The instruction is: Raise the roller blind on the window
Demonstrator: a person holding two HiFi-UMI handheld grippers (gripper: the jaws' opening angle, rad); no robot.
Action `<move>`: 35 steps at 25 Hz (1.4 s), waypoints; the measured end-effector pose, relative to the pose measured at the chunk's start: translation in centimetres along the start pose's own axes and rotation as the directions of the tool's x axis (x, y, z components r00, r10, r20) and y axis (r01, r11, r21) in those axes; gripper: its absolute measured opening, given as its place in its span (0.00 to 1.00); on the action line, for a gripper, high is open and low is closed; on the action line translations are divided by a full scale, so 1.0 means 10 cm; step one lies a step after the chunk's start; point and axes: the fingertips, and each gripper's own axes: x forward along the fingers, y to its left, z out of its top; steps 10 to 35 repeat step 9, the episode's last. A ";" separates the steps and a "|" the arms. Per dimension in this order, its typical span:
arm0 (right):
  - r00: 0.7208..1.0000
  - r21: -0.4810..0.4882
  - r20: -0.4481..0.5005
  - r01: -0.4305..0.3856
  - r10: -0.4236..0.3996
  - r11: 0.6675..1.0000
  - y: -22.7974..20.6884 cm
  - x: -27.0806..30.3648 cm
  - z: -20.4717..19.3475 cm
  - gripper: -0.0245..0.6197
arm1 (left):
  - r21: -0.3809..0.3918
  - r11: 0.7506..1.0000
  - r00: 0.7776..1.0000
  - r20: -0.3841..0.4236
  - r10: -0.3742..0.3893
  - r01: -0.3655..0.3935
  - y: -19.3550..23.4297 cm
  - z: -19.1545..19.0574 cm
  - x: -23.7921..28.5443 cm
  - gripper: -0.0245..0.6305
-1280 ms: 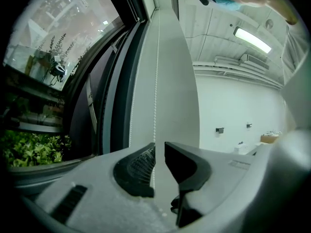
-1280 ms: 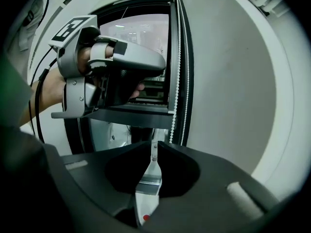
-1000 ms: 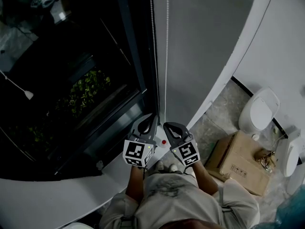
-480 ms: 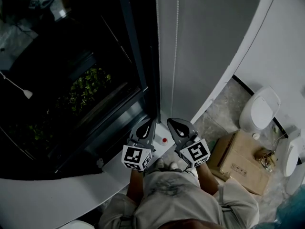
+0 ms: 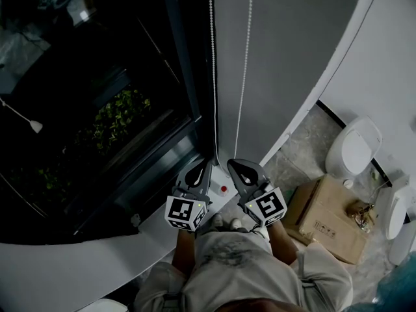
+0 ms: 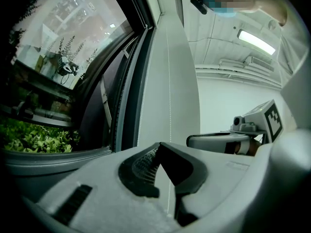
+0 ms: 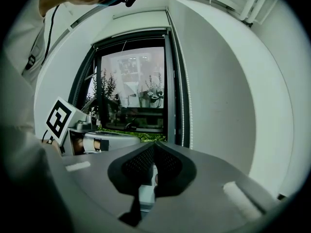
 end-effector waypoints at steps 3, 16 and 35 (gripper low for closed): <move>1.000 0.008 -0.011 0.003 -0.003 1.000 0.01 0.00 0.00 0.05 | 0.000 1.000 1.000 0.003 0.002 -0.002 0.01 0.02 -0.01 0.04; 1.000 0.004 -0.008 0.001 -0.001 1.000 0.04 0.01 0.01 0.05 | 0.002 1.000 1.000 0.006 0.005 -0.005 0.03 0.02 -0.02 0.04; 1.000 0.004 -0.008 0.001 -0.001 1.000 0.04 0.01 0.01 0.05 | 0.002 1.000 1.000 0.006 0.005 -0.005 0.03 0.02 -0.02 0.04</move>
